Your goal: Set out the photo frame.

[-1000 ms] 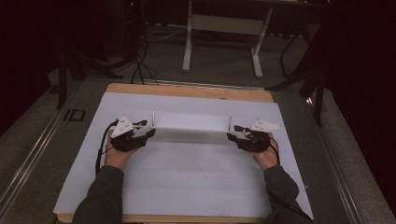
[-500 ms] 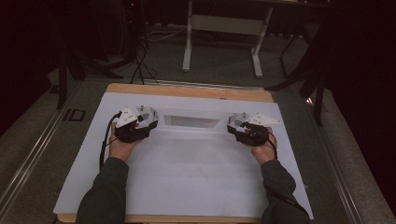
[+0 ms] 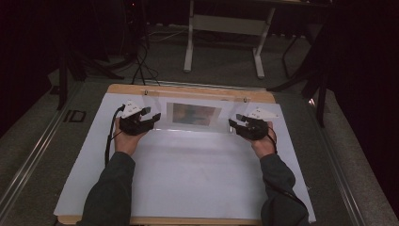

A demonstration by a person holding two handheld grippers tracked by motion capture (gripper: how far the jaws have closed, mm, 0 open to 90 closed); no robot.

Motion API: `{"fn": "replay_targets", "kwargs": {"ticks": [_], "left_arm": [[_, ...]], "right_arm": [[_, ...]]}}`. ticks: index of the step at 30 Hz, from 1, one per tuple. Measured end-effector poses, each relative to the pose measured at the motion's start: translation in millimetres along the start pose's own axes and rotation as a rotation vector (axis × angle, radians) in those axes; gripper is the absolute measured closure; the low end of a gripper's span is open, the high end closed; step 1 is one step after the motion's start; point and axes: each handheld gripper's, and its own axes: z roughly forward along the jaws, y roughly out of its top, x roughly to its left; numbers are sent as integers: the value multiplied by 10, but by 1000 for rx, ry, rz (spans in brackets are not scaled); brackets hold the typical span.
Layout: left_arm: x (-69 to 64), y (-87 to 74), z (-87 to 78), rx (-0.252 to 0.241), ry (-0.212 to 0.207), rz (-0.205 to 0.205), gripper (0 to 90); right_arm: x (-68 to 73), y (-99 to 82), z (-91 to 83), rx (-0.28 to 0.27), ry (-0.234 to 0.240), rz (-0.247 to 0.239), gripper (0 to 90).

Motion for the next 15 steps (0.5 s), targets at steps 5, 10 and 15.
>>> {"fn": "replay_targets", "kwargs": {"ticks": [5,10,15], "left_arm": [[11,47,36,18,10,-14,456],[-26,65,26,29,16,-10,457],[-67,108,23,30,22,-5,457]], "right_arm": [[-37,38,42,8,-4,12,541],[-62,60,39,25,2,9,537],[-72,58,7,25,3,27,534]]}}
